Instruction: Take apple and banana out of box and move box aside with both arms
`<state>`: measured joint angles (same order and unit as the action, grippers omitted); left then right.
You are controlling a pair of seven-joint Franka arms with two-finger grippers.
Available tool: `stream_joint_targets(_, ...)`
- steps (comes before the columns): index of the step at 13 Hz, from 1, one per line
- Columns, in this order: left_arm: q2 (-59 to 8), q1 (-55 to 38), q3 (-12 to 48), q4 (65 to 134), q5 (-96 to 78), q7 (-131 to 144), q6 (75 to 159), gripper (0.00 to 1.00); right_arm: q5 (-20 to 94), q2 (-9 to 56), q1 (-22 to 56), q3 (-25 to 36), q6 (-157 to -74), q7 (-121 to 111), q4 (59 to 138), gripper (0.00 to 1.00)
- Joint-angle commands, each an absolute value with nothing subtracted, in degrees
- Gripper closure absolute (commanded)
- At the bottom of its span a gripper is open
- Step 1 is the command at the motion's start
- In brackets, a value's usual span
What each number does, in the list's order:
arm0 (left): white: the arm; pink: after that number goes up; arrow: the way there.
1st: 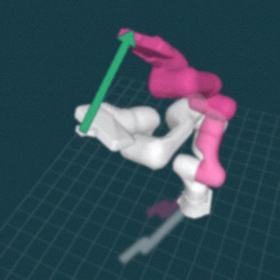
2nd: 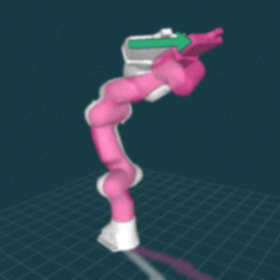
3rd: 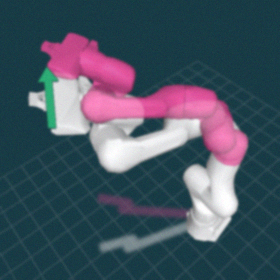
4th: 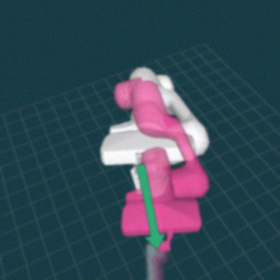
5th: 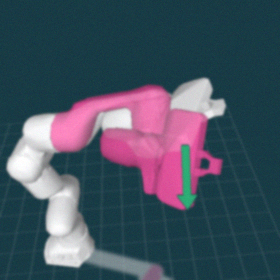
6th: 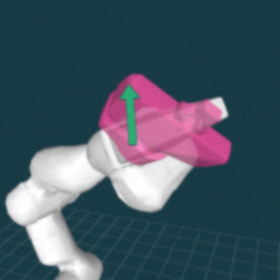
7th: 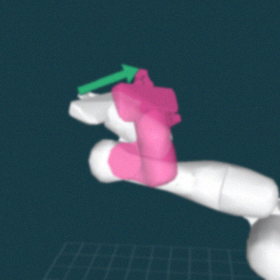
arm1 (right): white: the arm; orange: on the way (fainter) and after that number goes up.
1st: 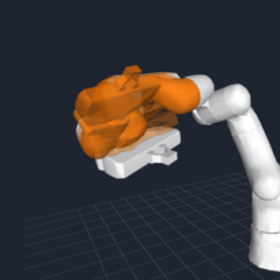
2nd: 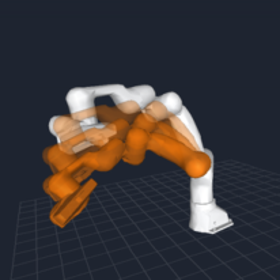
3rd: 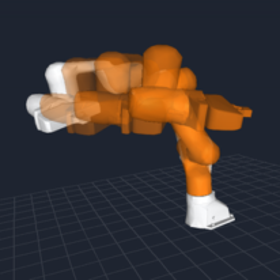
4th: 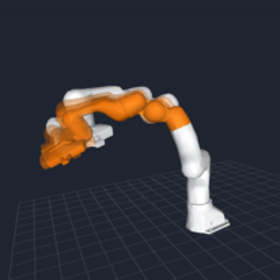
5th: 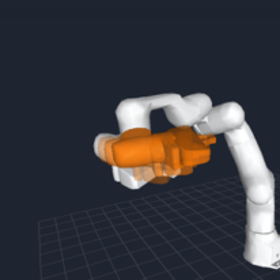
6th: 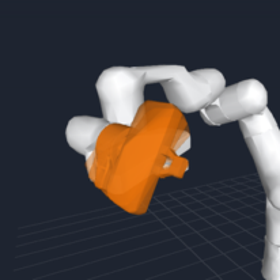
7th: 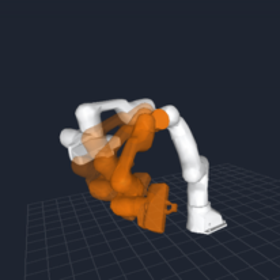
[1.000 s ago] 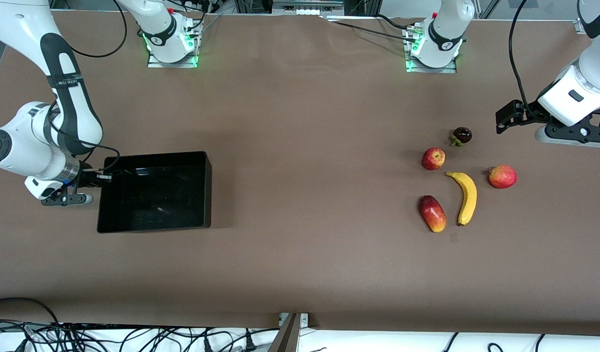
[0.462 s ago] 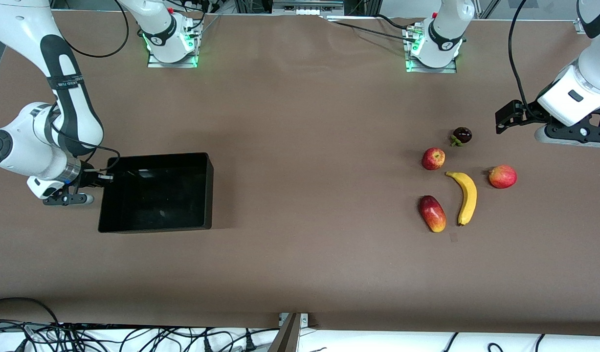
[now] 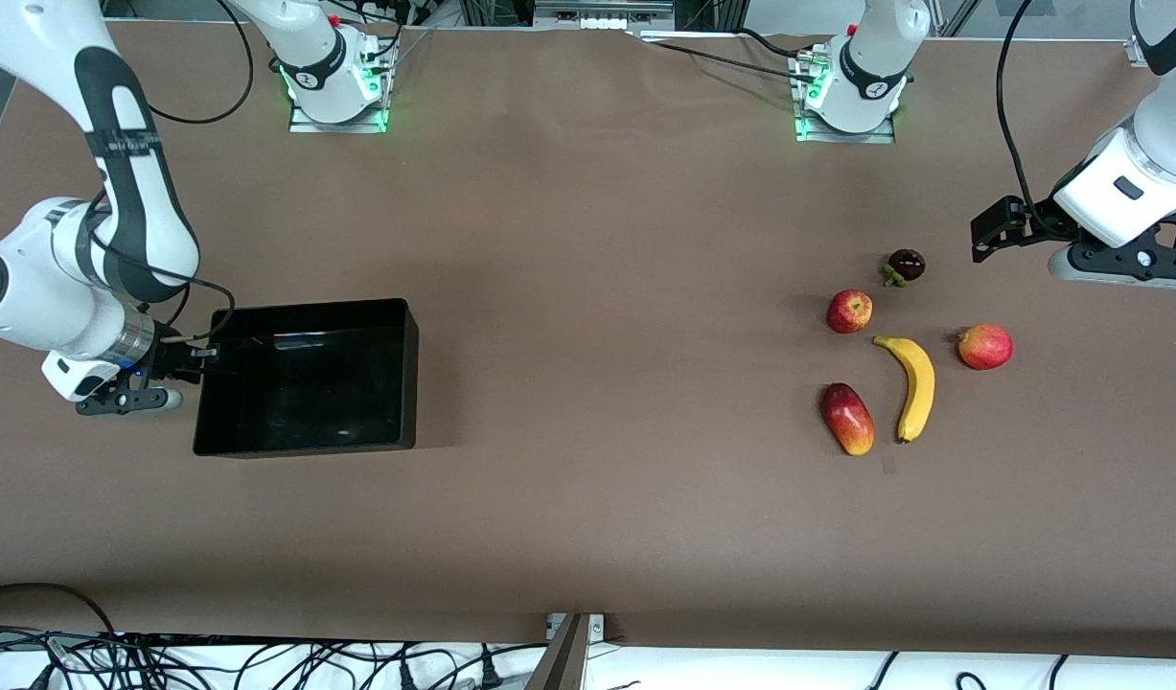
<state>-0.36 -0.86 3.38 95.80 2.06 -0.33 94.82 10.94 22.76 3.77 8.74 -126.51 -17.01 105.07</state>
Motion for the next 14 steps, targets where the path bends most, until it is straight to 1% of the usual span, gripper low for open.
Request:
stream_joint_targets(1,0.4,-1.0,3.3,96.0,1.1,0.2,94.7,0.00,8.3,20.7,6.2,8.7,-115.8,-11.4,97.8,0.00)
stream_joint_targets(2,0.4,-1.0,3.2,96.0,1.1,0.2,94.7,0.00,8.0,19.5,7.3,8.6,-111.8,-9.5,95.6,0.00)
stream_joint_targets(3,0.4,-1.0,3.2,96.0,1.1,0.2,94.7,0.00,8.0,17.4,8.1,8.6,-109.4,-8.4,95.3,0.00)
stream_joint_targets(5,0.4,-1.0,3.3,96.0,1.1,0.3,94.7,0.00,7.5,12.5,9.3,8.5,-106.4,-6.7,95.5,0.00)
stream_joint_targets(7,0.4,-1.0,3.3,96.0,1.1,0.4,94.7,0.00,5.8,6.8,9.8,8.5,-100.7,-6.2,95.4,0.00)
stream_joint_targets(9,0.4,-1.0,3.3,96.0,1.1,0.4,94.7,0.00,5.1,2.1,9.9,7.0,-95.8,-5.5,95.8,0.00)
stream_joint_targets(10,0.4,-1.0,3.2,96.0,1.1,0.3,94.7,0.00,4.7,1.1,9.9,6.9,-94.1,-5.6,95.7,0.00)
stream_joint_targets(14,0.4,-1.0,3.2,96.0,1.1,0.3,94.7,0.00,1.8,1.1,10.4,5.6,-94.4,-4.4,94.1,0.00)
